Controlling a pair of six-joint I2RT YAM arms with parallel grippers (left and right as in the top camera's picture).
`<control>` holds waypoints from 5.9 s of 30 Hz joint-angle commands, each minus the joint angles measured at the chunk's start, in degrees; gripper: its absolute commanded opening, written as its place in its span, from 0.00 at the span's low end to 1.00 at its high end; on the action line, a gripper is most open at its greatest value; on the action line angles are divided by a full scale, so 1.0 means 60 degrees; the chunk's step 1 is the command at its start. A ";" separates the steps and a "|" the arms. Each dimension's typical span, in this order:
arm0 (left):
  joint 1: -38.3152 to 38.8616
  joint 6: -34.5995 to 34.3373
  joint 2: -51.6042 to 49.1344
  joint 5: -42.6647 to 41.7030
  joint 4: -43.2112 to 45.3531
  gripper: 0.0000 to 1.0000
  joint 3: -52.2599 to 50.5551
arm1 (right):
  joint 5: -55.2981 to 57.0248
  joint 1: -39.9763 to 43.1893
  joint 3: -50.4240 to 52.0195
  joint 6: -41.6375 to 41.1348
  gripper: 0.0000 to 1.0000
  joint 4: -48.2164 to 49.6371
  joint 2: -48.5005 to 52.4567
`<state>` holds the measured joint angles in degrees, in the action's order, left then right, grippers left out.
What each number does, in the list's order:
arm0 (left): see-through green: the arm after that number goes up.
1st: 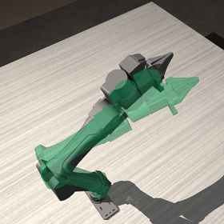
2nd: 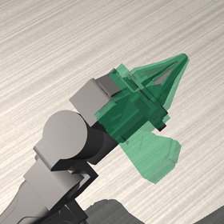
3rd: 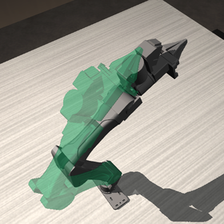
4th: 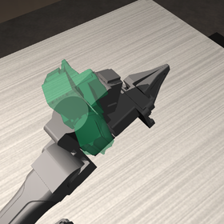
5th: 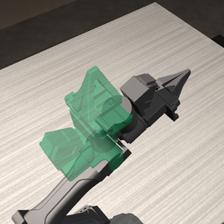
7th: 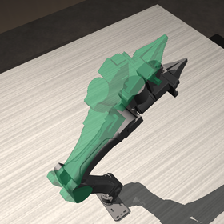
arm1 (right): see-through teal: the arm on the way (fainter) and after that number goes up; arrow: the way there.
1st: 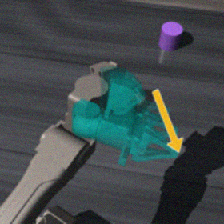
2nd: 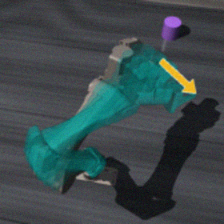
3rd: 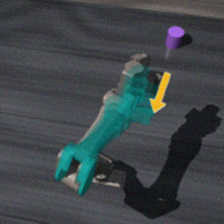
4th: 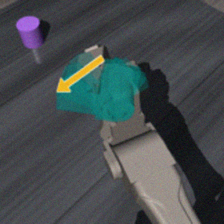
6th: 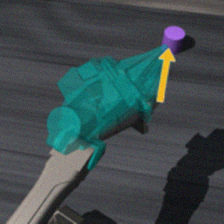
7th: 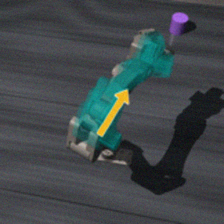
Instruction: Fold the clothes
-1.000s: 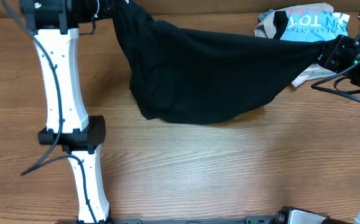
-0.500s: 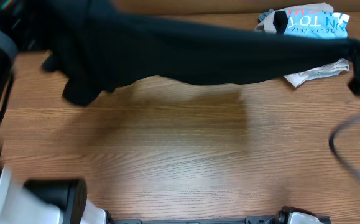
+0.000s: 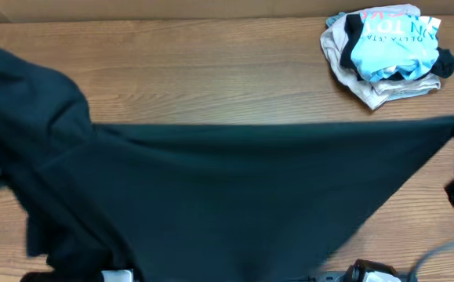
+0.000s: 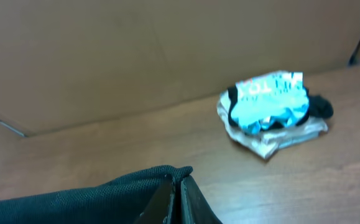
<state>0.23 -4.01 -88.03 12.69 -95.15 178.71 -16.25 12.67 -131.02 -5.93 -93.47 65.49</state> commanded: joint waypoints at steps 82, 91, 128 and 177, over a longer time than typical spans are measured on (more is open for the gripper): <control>-0.0026 -0.0047 -0.9810 -0.1661 0.1297 0.04 -0.1956 | 0.0492 -0.3308 0.5209 -0.0761 0.23 1.2783 1.1770; -0.0026 -0.0047 -0.9810 -0.1657 0.1421 0.04 -0.1956 | 0.0047 -0.3300 0.4404 -0.0750 0.04 1.1850 1.1690; -0.0109 0.0441 -0.9016 -0.0510 -0.0091 0.04 -0.3078 | 0.0412 -0.2226 -0.0670 0.0251 0.04 0.1566 1.1624; -0.0178 0.0171 -0.9012 -0.0087 0.3836 0.04 -0.2936 | -0.0047 -0.2277 -0.0616 -0.0262 0.04 0.6255 1.1624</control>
<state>-0.43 -1.74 -143.04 11.22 -72.58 160.24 -17.39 -0.89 -133.08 -6.66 -56.69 135.87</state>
